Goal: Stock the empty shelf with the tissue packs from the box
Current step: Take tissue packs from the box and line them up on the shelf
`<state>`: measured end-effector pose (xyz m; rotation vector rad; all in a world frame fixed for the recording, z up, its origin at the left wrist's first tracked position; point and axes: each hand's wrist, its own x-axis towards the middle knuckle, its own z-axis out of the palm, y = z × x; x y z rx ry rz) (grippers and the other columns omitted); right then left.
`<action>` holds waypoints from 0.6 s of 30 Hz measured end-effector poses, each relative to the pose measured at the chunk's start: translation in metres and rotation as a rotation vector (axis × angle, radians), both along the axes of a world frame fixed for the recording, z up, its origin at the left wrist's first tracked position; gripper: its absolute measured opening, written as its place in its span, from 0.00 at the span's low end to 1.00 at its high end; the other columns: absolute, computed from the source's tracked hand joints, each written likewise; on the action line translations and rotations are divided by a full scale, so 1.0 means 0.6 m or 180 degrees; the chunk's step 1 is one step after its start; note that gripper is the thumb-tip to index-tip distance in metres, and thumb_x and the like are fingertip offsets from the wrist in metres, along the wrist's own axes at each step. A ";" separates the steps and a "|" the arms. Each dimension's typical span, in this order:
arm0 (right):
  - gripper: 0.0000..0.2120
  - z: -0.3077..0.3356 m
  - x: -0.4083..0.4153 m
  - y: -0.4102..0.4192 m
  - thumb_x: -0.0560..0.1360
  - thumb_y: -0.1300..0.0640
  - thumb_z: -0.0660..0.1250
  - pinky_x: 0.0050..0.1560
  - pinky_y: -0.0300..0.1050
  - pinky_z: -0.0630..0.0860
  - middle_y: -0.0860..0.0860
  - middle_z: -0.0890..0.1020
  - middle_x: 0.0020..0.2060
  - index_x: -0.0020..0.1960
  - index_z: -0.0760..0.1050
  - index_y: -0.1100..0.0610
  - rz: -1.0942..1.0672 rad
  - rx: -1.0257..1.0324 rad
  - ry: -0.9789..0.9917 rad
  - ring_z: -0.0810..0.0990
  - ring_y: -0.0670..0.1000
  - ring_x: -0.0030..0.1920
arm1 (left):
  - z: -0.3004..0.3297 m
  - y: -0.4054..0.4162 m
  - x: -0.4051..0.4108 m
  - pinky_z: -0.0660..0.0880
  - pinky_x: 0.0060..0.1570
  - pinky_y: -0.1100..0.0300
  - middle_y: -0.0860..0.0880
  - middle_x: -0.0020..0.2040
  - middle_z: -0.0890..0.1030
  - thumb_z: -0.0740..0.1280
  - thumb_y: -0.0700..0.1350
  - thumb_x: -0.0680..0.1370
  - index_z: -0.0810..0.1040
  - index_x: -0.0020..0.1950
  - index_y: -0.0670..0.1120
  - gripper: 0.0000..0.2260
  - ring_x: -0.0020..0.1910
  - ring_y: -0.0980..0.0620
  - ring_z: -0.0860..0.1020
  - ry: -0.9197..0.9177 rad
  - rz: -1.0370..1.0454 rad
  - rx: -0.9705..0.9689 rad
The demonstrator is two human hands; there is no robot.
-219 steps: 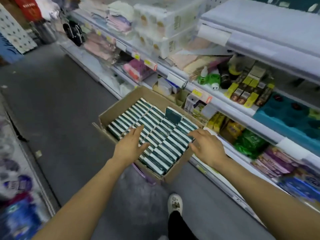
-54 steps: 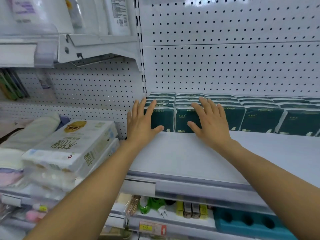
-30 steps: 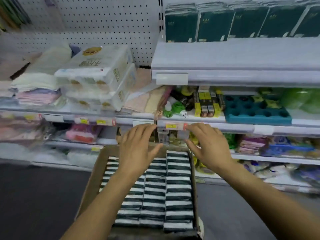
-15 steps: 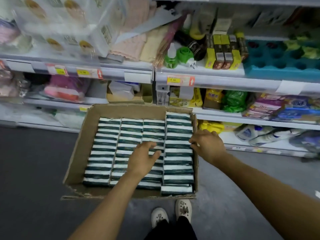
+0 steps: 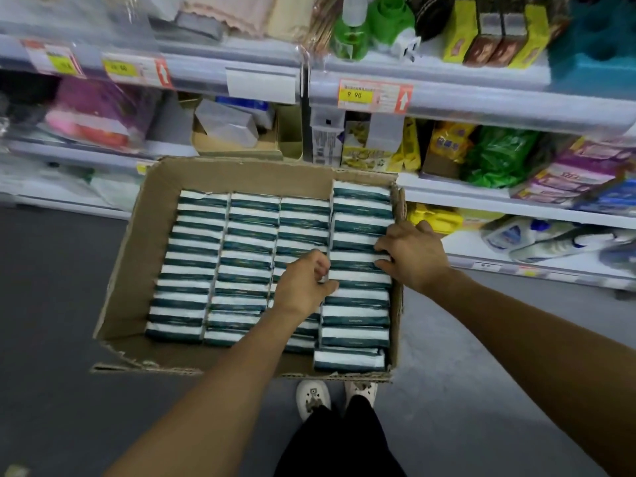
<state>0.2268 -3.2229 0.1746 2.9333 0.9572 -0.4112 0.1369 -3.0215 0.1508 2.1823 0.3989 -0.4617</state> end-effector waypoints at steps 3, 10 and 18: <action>0.13 -0.006 0.002 -0.001 0.72 0.45 0.70 0.53 0.52 0.66 0.52 0.80 0.46 0.50 0.82 0.52 0.0140 -0.0088 -0.0103 0.77 0.57 0.53 | -0.001 0.000 0.004 0.74 0.44 0.60 0.53 0.43 0.75 0.76 0.43 0.72 0.75 0.52 0.46 0.13 0.41 0.54 0.75 0.0022 -0.0097 -0.0028; 0.17 -0.012 0.007 0.007 0.75 0.43 0.66 0.56 0.52 0.63 0.51 0.77 0.54 0.60 0.78 0.49 0.0295 -0.0248 -0.0082 0.72 0.55 0.58 | -0.007 -0.003 0.008 0.77 0.48 0.55 0.52 0.47 0.73 0.73 0.42 0.74 0.78 0.60 0.50 0.15 0.45 0.49 0.78 0.0015 -0.0537 0.0028; 0.10 0.007 0.006 0.001 0.76 0.51 0.65 0.58 0.49 0.61 0.49 0.77 0.54 0.56 0.77 0.51 -0.0161 0.0303 0.0234 0.72 0.53 0.60 | 0.019 0.018 0.015 0.73 0.53 0.58 0.51 0.51 0.71 0.75 0.41 0.71 0.78 0.51 0.50 0.11 0.51 0.50 0.76 -0.0177 -0.0453 -0.0013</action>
